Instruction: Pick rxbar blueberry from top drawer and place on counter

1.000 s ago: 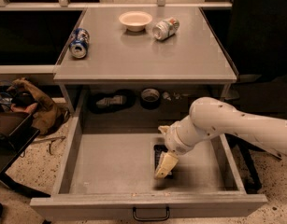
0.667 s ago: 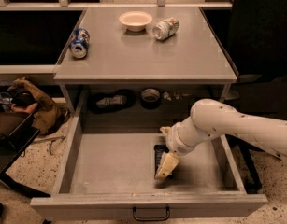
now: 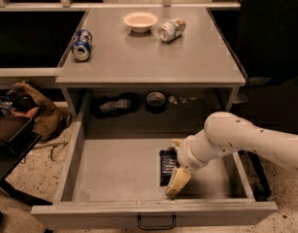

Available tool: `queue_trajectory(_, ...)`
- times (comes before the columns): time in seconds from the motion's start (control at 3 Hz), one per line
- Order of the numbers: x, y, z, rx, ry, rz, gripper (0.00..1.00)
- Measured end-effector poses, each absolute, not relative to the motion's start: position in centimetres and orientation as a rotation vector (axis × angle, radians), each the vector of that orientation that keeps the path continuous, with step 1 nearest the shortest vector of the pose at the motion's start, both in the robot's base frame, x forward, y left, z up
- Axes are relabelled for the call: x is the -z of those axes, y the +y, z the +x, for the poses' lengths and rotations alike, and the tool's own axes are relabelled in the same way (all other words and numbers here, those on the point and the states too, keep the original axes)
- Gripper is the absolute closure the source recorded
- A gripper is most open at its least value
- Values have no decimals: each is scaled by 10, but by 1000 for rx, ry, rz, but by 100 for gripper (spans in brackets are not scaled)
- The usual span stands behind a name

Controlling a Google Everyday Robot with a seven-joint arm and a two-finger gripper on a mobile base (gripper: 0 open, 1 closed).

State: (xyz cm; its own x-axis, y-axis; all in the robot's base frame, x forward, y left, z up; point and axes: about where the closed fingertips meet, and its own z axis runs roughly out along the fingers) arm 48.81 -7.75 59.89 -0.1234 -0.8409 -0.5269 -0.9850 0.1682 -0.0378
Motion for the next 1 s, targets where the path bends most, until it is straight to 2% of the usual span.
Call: queue_trajectory(1.0, -577, -57, 474, -522, 2004, -1796, 0)
